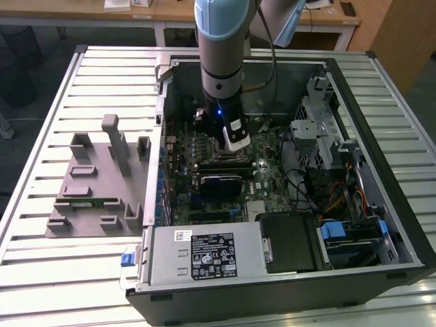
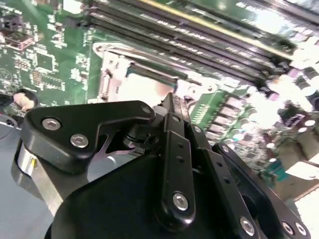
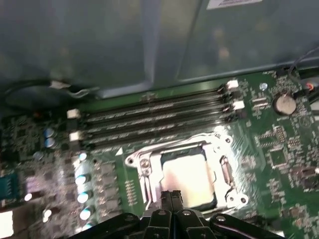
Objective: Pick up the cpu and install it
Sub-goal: 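Install the second cpu locking lever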
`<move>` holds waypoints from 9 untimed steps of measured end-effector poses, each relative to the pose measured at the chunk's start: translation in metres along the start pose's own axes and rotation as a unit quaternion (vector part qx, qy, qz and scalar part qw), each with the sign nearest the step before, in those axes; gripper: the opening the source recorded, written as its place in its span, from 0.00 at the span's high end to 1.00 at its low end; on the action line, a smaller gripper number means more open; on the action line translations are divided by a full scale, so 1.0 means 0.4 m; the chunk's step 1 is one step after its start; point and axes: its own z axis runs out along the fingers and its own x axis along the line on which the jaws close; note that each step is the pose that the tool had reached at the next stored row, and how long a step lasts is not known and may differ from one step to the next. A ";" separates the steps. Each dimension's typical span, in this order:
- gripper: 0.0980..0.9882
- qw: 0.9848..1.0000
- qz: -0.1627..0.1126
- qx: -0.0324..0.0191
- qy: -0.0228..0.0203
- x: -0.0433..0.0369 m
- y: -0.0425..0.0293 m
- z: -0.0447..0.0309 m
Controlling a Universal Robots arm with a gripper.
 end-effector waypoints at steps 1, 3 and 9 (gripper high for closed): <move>0.99 1.000 0.000 0.001 0.000 -0.005 0.005 0.002; 0.99 1.000 0.000 0.004 -0.001 -0.016 0.014 0.005; 0.99 1.000 -0.001 0.008 -0.001 -0.039 0.025 0.009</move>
